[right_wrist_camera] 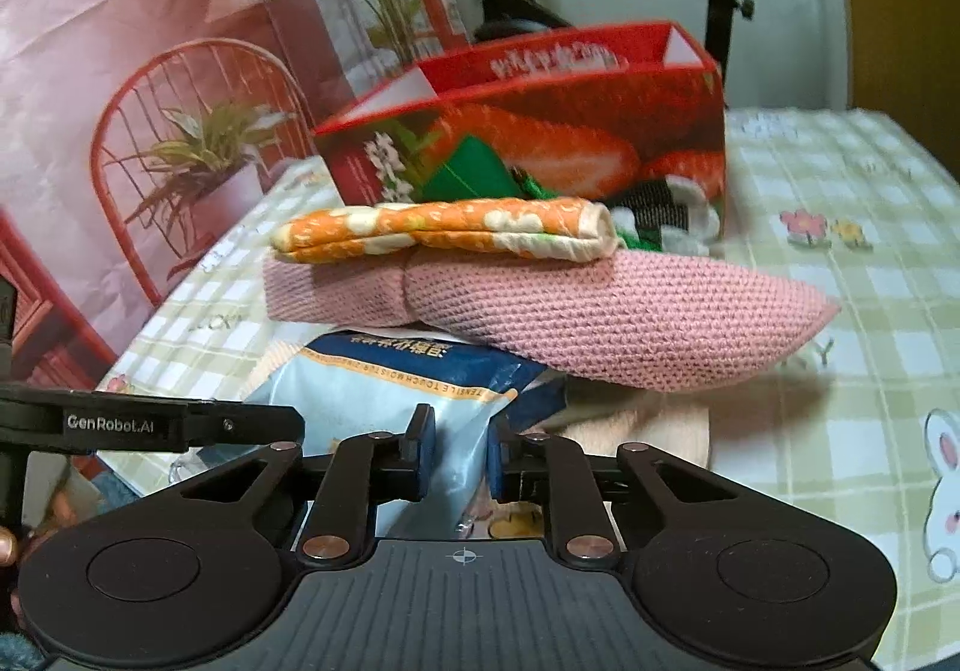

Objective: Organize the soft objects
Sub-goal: 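Close the right gripper on the blue-white snack bag, then lift the snack bag with the right gripper and drop it into the red box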

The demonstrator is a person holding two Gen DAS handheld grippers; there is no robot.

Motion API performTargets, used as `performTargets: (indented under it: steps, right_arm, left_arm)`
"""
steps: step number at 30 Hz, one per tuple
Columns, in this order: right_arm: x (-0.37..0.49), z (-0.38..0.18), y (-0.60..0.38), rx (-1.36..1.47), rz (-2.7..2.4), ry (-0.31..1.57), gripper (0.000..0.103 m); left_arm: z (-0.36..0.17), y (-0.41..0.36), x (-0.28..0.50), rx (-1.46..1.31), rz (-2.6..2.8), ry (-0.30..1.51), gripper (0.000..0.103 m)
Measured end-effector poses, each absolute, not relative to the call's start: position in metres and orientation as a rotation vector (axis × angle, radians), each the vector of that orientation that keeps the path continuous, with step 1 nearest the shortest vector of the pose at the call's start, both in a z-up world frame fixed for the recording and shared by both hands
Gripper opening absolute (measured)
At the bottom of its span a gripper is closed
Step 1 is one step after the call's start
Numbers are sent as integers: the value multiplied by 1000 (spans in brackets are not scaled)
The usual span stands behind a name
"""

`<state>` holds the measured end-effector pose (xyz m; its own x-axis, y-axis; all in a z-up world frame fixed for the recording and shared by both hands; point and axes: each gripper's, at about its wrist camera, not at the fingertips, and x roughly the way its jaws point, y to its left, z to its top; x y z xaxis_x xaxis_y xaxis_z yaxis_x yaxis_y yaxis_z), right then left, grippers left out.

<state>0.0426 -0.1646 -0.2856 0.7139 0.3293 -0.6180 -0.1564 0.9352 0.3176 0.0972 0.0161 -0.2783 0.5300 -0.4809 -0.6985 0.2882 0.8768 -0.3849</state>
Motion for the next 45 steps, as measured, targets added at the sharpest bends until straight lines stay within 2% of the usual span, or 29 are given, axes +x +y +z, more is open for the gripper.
performTargets:
  steps: [22, 36, 45]
  right_arm:
    - [19, -181, -155, 80, 331, 428, 16]
    - [74, -129, -166, 7, 370, 341, 16]
    - [146, -118, -173, -78, 378, 331, 16]
  left_arm:
    - [-197, 32, 68, -263, -539, 633, 20]
    - [-149, 21, 110, -206, -526, 531, 20]
    - [-136, 7, 172, -151, -497, 516, 20]
